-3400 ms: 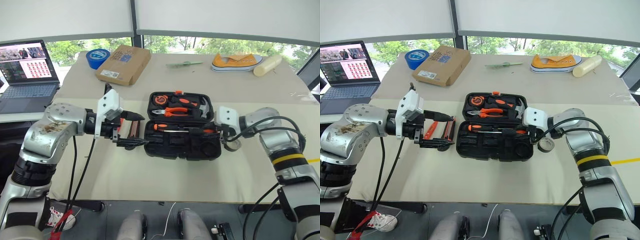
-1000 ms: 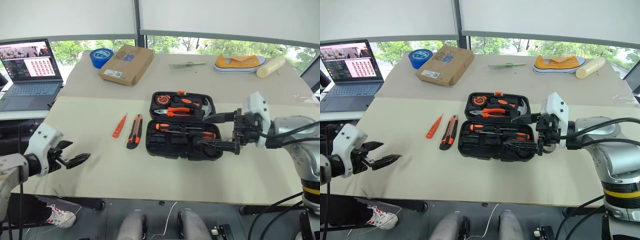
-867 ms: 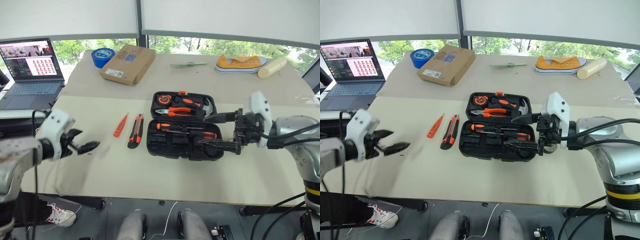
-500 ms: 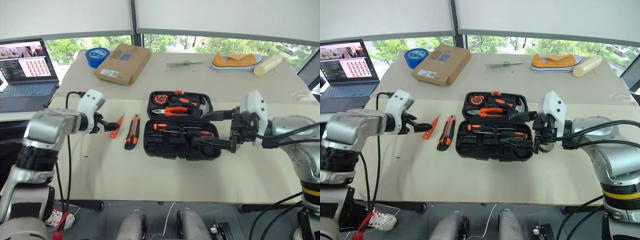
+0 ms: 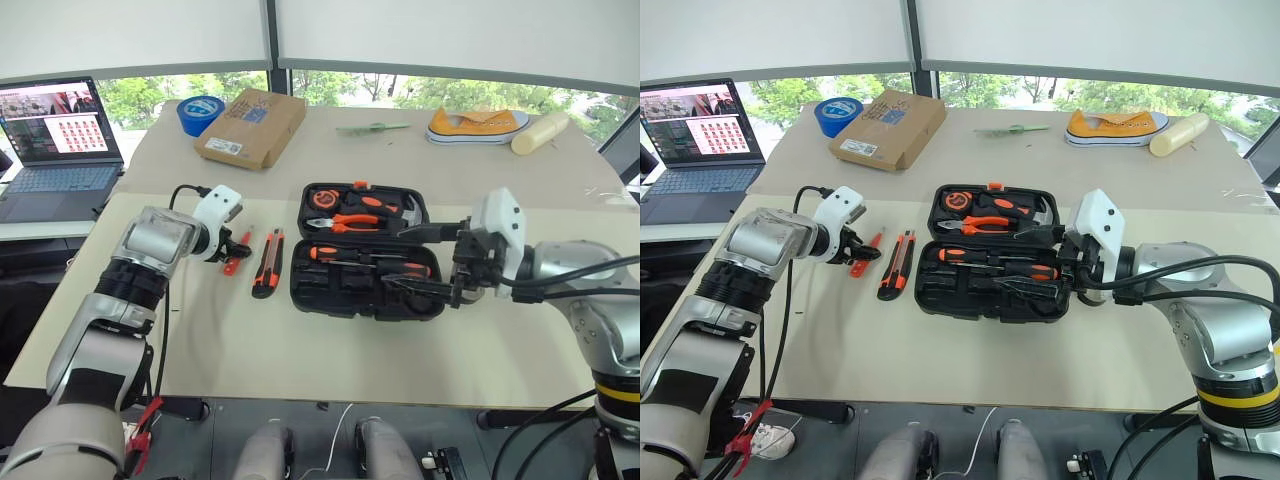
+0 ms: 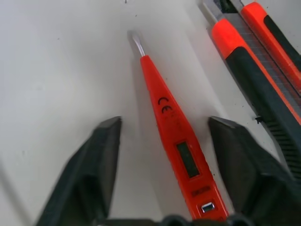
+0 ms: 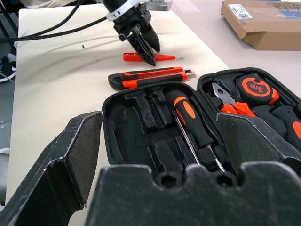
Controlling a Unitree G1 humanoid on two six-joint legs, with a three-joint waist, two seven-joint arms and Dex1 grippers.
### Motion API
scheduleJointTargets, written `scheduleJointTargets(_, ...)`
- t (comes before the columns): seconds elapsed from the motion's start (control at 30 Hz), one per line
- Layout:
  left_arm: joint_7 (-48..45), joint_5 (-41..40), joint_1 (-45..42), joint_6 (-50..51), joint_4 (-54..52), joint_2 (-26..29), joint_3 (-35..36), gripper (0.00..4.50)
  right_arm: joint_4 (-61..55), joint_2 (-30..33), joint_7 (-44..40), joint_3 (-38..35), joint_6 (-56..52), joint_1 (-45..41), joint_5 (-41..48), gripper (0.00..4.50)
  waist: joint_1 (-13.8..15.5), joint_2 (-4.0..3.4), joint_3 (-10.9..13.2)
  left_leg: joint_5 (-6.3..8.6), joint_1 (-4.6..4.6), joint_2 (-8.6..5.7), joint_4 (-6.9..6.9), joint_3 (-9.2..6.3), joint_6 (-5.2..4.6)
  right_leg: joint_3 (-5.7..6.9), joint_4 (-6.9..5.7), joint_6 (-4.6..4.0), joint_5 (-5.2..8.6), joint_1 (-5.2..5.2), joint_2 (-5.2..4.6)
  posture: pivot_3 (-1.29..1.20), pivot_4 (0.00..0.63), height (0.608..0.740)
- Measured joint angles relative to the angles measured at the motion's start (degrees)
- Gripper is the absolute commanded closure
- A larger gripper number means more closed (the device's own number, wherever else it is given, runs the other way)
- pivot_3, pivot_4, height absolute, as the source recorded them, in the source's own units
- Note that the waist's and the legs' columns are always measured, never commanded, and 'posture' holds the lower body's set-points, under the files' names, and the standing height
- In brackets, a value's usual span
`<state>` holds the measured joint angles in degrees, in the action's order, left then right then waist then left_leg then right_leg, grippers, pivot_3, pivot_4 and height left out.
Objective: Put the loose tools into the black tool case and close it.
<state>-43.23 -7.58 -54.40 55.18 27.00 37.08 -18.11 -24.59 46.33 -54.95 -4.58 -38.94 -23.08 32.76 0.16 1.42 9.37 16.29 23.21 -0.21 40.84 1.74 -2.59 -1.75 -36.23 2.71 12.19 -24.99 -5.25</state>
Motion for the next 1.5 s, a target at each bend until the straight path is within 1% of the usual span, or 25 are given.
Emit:
scheduleJointTargets(0.07, -0.6, 0.7, 0.1, -0.3, 0.0, 0.3, 0.0, 3.91, -0.2, 0.2, 0.1, -0.2, 0.0, 0.6, 0.0, 0.00, 0.0, 0.00, 0.0, 0.00, 0.00, 0.00, 0.00, 0.00, 0.00, 0.00, 0.00, 0.00, 0.00, 0.00, 0.00, 0.00, 0.150, 0.735)
scheduleJointTargets(0.1, -0.9, 0.7, 0.2, -0.6, 0.0, 0.5, 0.0, 4.11, -0.2, 0.4, 0.1, -0.3, 0.1, 1.1, 0.0, 0.00, -0.1, 0.00, 0.0, 0.00, 0.00, 0.01, 0.00, 0.00, 0.00, 0.00, 0.00, 0.00, 0.00, 0.00, 0.01, 0.00, 0.150, 0.735)
scheduleJointTargets(0.2, -2.5, 1.8, 1.0, -4.4, 0.2, 2.6, -0.2, 4.10, -0.4, 1.9, 0.0, -1.3, 0.1, 3.1, 0.0, 0.00, -0.5, 0.00, 0.0, 0.00, 0.04, 0.04, -0.02, 0.01, 0.00, -0.01, -0.01, 0.00, 0.00, -0.06, 0.03, 0.00, 0.150, 0.735)
scheduleJointTargets(0.33, -9.2, 3.5, 1.2, -20.5, 0.0, 6.7, -0.2, 4.10, -0.8, 4.4, -0.3, -5.4, -0.5, 7.8, 0.8, 0.00, -0.2, 0.04, 0.0, -0.01, 0.16, 0.05, -0.02, 0.00, 0.01, 0.02, 0.02, -0.01, 0.00, -0.13, -0.03, 0.00, 0.150, 0.735)
scheduleJointTargets(0.43, -17.2, 2.9, -0.3, -31.4, -3.5, 6.7, -0.1, 4.10, -2.1, 5.9, -1.7, -6.7, -1.1, 11.7, 2.3, 0.00, 0.9, 0.04, 0.0, 0.02, 0.25, 0.03, 0.09, -0.02, -0.03, 0.10, 0.11, 0.02, -0.01, -0.05, -0.12, 0.00, 0.150, 0.735)
scheduleJointTargets(0.5, -22.0, 2.0, -1.9, -34.8, -5.5, 5.7, -0.2, 4.10, -2.9, 6.4, -1.8, -7.1, -1.1, 13.9, 2.2, 0.00, 1.2, 0.04, 0.0, 0.04, 0.29, 0.02, 0.18, -0.01, -0.07, 0.11, 0.14, 0.06, -0.04, -0.02, -0.12, 0.00, 0.150, 0.735)
scheduleJointTargets(0.53, -24.2, 1.7, -3.3, -36.0, -6.5, 4.3, -0.5, 4.10, -3.2, 6.4, -1.4, -7.4, -1.1, 14.9, 2.1, 0.00, 1.3, 0.04, 0.0, 0.05, 0.28, -0.01, 0.23, 0.00, -0.09, 0.11, 0.15, 0.09, -0.05, 0.03, -0.12, 0.00, 0.150, 0.735)
scheduleJointTargets(0.6, -26.9, 2.0, -5.4, -36.7, -7.6, 1.0, -2.0, 4.10, -3.4, 6.4, -0.6, -7.5, -1.0, 15.5, 1.6, 0.00, 1.3, 0.04, 0.0, 0.09, 0.24, -0.07, 0.33, 0.00, -0.16, 0.10, 0.15, 0.12, -0.06, 0.11, -0.10, 0.00, 0.150, 0.735)
scheduleJointTargets(0.73, -30.5, 5.5, -6.3, -37.4, -7.9, -4.7, -8.3, 4.10, -4.1, 6.3, 2.4, -7.7, -0.4, 16.8, -0.4, 0.00, 0.7, 0.05, 0.0, 0.12, 0.19, 0.00, 0.32, -0.04, -0.21, 0.10, 0.16, 0.12, -0.05, 0.14, 0.02, 0.00, 0.150, 0.735)
scheduleJointTargets(0.83, -30.9, 8.5, -7.7, -33.1, -4.9, -9.9, -12.3, 4.10, -4.5, 5.3, 4.5, -7.7, -0.4, 17.8, -1.0, 0.00, 0.4, 0.06, 0.0, 0.12, 0.22, 0.00, 0.31, -0.05, -0.22, 0.08, 0.15, 0.12, -0.05, 0.09, 0.06, 0.00, 0.150, 0.735)
scheduleJointTargets(0.9, -30.3, 10.2, -8.6, -30.9, -3.4, -12.4, -13.7, 4.10, -5.6, 4.8, 5.2, -7.7, -0.4, 17.9, -0.9, 0.00, 0.2, 0.06, 0.0, 0.12, 0.22, 0.01, 0.30, -0.05, -0.22, 0.06, 0.14, 0.12, -0.05, 0.06, 0.07, 0.00, 0.150, 0.735)
scheduleJointTargets(1.07, -30.4, 13.1, -8.8, -28.8, -1.1, -13.3, -14.8, 4.10, -6.4, 4.7, 6.5, -7.8, -0.4, 18.7, -0.6, 0.00, 0.1, 0.05, 0.0, 0.12, 0.20, 0.03, 0.24, -0.05, -0.23, 0.05, 0.14, 0.12, -0.05, 0.04, 0.08, 0.00, 0.150, 0.735)
scheduleJointTargets(1.2, -31.5, 15.0, -9.9, -29.0, 0.0, -14.3, -16.6, 4.10, -6.4, 3.8, 7.8, -8.0, -0.4, 18.7, -0.3, 0.00, 0.4, 0.05, 0.0, 0.12, 0.21, 0.01, 0.27, -0.04, -0.23, 0.05, 0.15, 0.12, -0.05, 0.05, 0.05, 0.00, 0.150, 0.735)
scheduleJointTargets(1.5, -32.7, 16.5, -11.3, -30.9, 4.4, -17.1, -16.2, 4.10, -6.5, 3.1, 9.7, -8.1, -0.4, 19.4, -0.1, 0.00, 0.6, 0.05, 0.0, 0.13, 0.18, 0.00, 0.29, -0.04, -0.24, 0.04, 0.16, 0.13, -0.04, 0.12, 0.03, 0.00, 0.150, 0.735)
